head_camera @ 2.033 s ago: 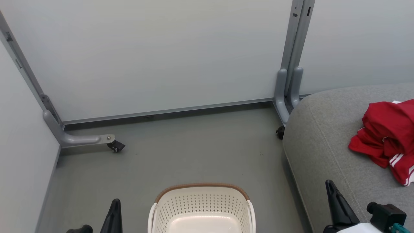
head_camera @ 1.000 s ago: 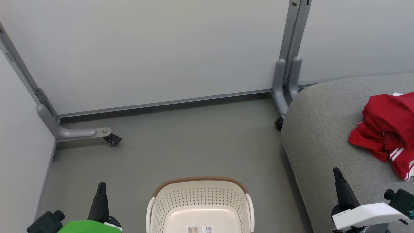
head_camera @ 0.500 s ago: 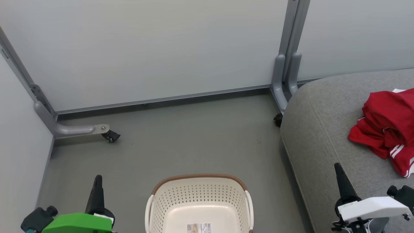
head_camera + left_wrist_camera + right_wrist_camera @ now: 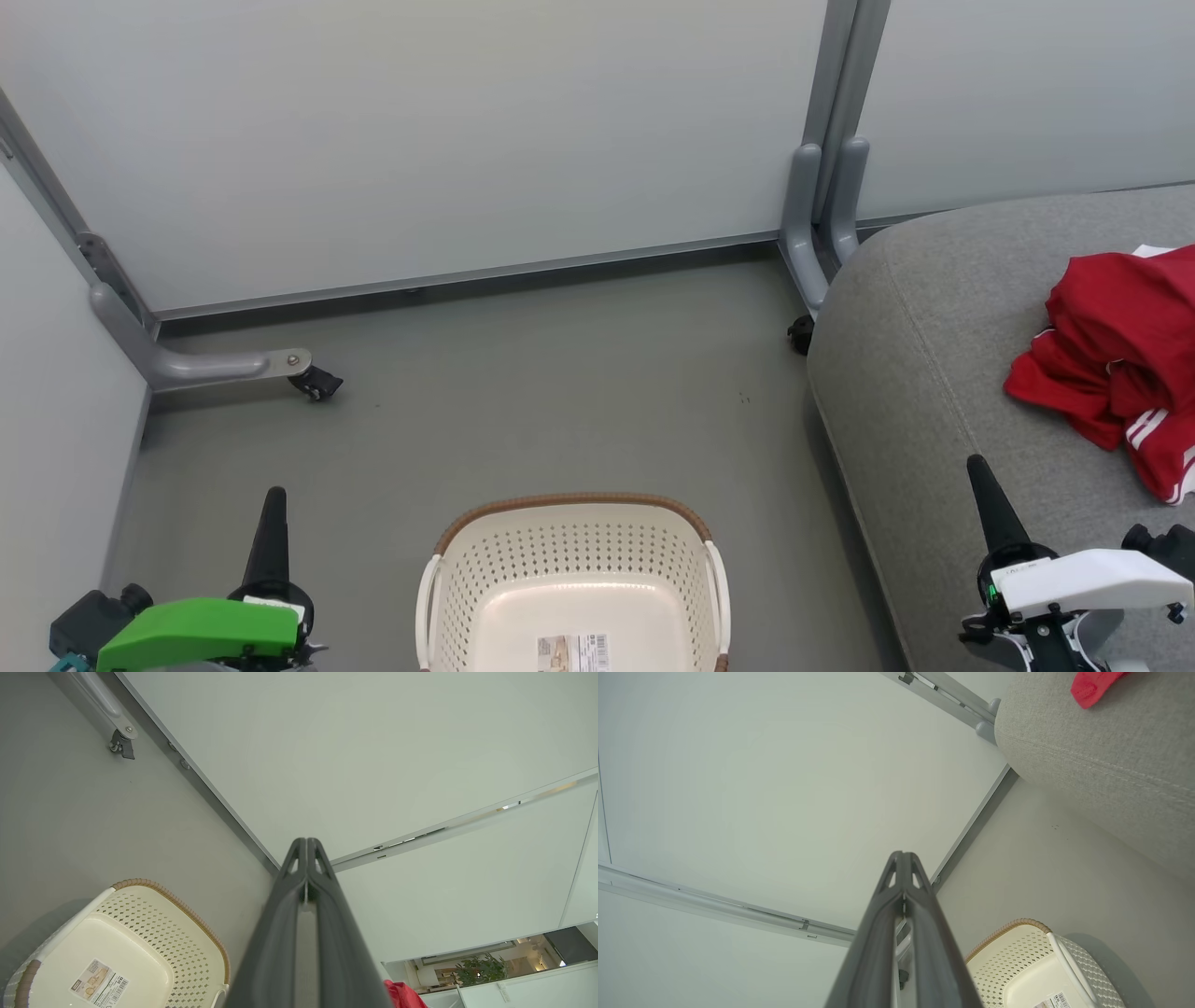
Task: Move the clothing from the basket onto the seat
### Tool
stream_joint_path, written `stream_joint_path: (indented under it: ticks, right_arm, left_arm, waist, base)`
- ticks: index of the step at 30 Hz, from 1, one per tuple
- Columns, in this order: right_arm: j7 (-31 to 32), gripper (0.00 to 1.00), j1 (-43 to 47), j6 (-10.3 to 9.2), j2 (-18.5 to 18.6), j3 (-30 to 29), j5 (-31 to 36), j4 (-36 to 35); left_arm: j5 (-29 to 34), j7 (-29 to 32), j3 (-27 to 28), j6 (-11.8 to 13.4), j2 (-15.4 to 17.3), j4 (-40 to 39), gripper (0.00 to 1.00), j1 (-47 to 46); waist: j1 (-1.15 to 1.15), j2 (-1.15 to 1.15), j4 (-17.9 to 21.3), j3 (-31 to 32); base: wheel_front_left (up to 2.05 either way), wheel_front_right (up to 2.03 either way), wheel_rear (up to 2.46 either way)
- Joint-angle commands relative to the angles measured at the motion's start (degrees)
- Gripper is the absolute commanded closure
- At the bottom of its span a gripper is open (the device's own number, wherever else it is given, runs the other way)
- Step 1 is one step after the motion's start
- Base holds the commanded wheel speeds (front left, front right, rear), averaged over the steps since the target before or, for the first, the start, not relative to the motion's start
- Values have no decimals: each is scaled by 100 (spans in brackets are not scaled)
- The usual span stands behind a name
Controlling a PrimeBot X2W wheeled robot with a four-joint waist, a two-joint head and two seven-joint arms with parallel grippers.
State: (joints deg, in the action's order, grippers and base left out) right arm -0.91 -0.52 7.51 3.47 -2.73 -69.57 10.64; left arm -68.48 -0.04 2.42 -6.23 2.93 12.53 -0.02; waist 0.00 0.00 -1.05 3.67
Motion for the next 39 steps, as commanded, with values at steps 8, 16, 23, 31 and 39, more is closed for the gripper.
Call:
stream_joint_path:
  ticks: [8,16,23,31,39]
  right_arm:
    - [145,100,-209,-1,45,-72,-513,46]
    - [253,100,-292,-1,44,-116,-899,107]
    - [349,100,-358,-2,41,-151,-1221,161]
    - [448,100,-426,-2,38,-194,-1571,216]
    - [540,100,-498,-2,34,-233,-1885,265]
  left_arm:
    - [-529,139,102,-52,31,-1,100,-267]
    - [-920,247,167,-75,30,32,100,-350]
    - [-1249,340,222,-87,28,62,100,-418]
    - [-1605,434,276,-98,27,93,100,-498]
    - [-1919,518,327,-118,25,119,100,-574]
  waist:
    - [0,0,17,-62]
    - [0,0,33,-119]
    - [0,0,47,-170]
    - [0,0,63,-229]
    - [0,0,78,-285]
  base:
    - [0,0,0]
    - [0,0,0]
    - [0,0,0]
    - [0,0,0]
    - [0,0,0]
